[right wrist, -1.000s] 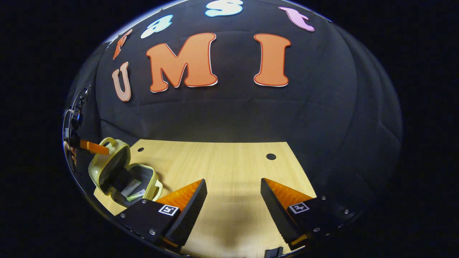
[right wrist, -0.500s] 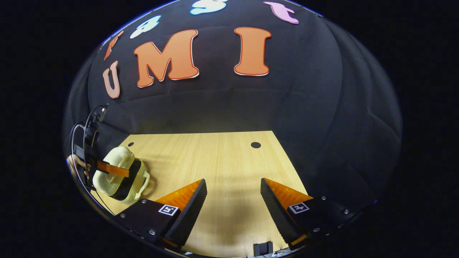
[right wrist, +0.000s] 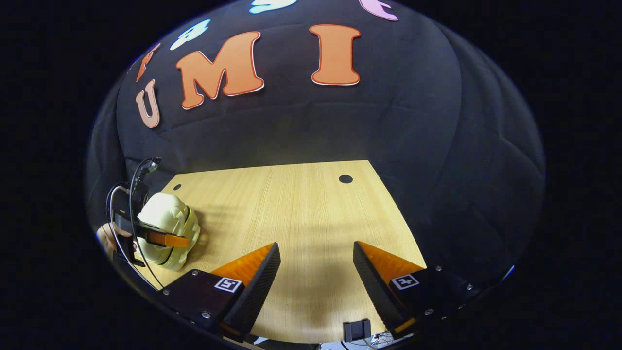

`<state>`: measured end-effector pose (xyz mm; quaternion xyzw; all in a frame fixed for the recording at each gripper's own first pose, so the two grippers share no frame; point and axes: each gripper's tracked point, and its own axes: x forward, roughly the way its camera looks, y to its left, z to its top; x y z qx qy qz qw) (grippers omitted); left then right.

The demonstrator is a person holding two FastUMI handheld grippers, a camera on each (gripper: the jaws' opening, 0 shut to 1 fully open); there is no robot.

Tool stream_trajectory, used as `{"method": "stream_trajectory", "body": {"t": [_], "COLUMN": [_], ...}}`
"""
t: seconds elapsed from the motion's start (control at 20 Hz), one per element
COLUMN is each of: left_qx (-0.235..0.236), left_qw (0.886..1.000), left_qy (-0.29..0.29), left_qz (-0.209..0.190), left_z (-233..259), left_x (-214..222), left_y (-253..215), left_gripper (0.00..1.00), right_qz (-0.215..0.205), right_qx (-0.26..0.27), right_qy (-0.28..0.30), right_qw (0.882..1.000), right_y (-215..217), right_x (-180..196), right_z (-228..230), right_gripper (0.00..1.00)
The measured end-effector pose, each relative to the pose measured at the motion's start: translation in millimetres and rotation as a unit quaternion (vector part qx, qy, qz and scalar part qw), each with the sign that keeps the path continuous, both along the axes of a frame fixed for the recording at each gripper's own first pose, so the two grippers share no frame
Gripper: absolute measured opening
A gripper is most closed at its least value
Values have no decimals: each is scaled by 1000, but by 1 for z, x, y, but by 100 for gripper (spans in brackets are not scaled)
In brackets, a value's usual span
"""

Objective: First open the suitcase, pack the skin care products into it, and then close the suitcase.

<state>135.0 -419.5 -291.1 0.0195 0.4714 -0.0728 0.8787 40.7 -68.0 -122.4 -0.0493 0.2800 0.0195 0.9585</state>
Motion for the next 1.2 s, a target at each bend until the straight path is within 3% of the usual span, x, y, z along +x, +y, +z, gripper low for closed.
{"method": "stream_trajectory", "body": {"t": [0.05,0.1,0.15,0.25,0.35,0.45,0.7,0.8,0.95,1.2], "left_qx": [-8,-6,-3,-8,30,50,-10,-8,23,78], "left_qw": [1000,1000,999,998,994,986,964,951,934,879], "left_qy": [-8,-17,-28,-60,-103,-151,-257,-305,-353,-470], "left_qz": [11,18,17,16,26,39,61,60,52,17], "left_z": [4,7,14,33,54,82,158,191,195,242], "left_x": [4,4,4,8,7,9,9,6,9,-5], "left_y": [-3,-1,-3,-16,-14,-15,-26,-27,-27,-30], "left_gripper": [34,33,41,70,98,98,98,98,98,98], "right_qz": [5,9,17,33,50,65,77,77,77,76], "right_qx": [0,0,1,4,10,16,29,36,52,43], "right_qy": [1,1,1,0,-3,-8,-57,-96,-144,-200], "right_qw": [1000,1000,1000,999,999,998,995,992,985,976], "right_y": [3,5,9,17,26,35,51,58,74,87], "right_x": [1,2,4,5,6,9,24,30,36,33], "right_z": [1,1,3,5,8,12,47,69,97,119], "right_gripper": [96,96,96,96,96,96,96,96,96,96]}}
